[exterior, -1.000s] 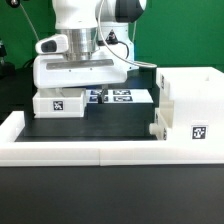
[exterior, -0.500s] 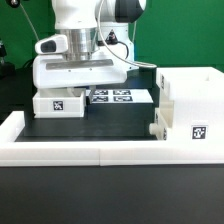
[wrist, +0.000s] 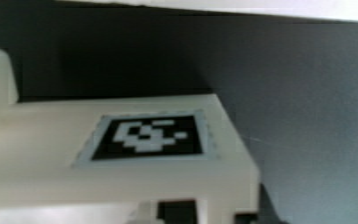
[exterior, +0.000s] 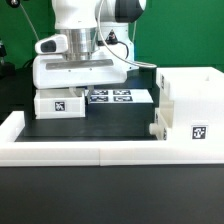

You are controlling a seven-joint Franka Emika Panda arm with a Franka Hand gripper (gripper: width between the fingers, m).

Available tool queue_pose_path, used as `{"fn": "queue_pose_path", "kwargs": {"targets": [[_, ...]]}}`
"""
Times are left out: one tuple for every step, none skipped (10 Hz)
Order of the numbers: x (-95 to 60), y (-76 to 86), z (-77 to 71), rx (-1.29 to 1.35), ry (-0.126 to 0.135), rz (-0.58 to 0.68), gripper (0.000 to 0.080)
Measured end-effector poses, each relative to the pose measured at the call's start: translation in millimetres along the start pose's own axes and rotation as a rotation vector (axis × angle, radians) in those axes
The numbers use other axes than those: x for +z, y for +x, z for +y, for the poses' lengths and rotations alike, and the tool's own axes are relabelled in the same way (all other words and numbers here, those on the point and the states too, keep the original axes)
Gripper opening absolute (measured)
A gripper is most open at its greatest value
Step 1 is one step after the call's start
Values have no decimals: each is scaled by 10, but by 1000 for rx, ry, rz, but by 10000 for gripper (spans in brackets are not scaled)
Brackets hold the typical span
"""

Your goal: Assemble drawer

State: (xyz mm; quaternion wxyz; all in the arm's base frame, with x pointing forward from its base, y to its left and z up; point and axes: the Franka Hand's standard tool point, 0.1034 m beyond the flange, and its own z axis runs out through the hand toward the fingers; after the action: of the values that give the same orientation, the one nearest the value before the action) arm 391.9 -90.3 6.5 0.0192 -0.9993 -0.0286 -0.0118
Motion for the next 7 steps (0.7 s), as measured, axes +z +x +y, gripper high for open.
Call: {"fn": "queue_pose_path", "kwargs": {"targets": [[0,0,0,0,0,0,41],[-12,15,-17,-18,0,-1,41],[-75,82,-88,-73,-1,4,41],[-144,124,-160,-106,3,-2,41],[-236,185,-203,-149,12,-18,42],[-309,283,-199,-195,28,-42,42],[-366,403,-211,-215,34,-47,42]]}}
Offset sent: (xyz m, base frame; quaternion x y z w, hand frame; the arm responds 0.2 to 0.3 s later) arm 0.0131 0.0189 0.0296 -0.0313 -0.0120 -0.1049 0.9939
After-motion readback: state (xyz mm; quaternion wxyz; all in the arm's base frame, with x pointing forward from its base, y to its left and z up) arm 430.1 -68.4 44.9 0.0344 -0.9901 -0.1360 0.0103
